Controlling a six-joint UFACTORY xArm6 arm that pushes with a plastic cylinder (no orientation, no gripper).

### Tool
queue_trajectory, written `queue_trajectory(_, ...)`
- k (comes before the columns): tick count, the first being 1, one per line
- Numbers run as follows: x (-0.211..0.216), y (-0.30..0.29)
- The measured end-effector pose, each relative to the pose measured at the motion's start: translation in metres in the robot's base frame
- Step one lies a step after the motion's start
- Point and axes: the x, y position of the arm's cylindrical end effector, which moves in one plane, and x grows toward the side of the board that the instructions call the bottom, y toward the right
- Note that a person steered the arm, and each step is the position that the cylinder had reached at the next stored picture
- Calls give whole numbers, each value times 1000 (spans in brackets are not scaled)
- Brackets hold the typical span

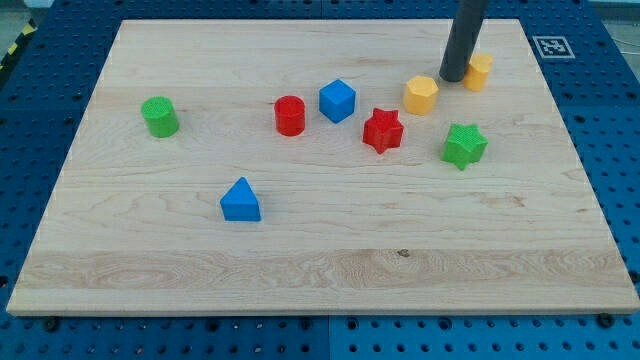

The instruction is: Move the yellow hexagon bottom of the yellow heart

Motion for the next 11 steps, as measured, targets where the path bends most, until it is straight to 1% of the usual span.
queue_trajectory(2, 0, 31)
queue_trajectory(3, 5, 3)
queue_trajectory(4, 15, -76)
queue_trajectory(5, 36, -97)
queue_trajectory(6, 62, -69)
queue_trajectory(7, 75, -21)
queue_trajectory(8, 75, 16)
queue_trajectory(10, 75, -14)
queue_trajectory(11, 75, 29)
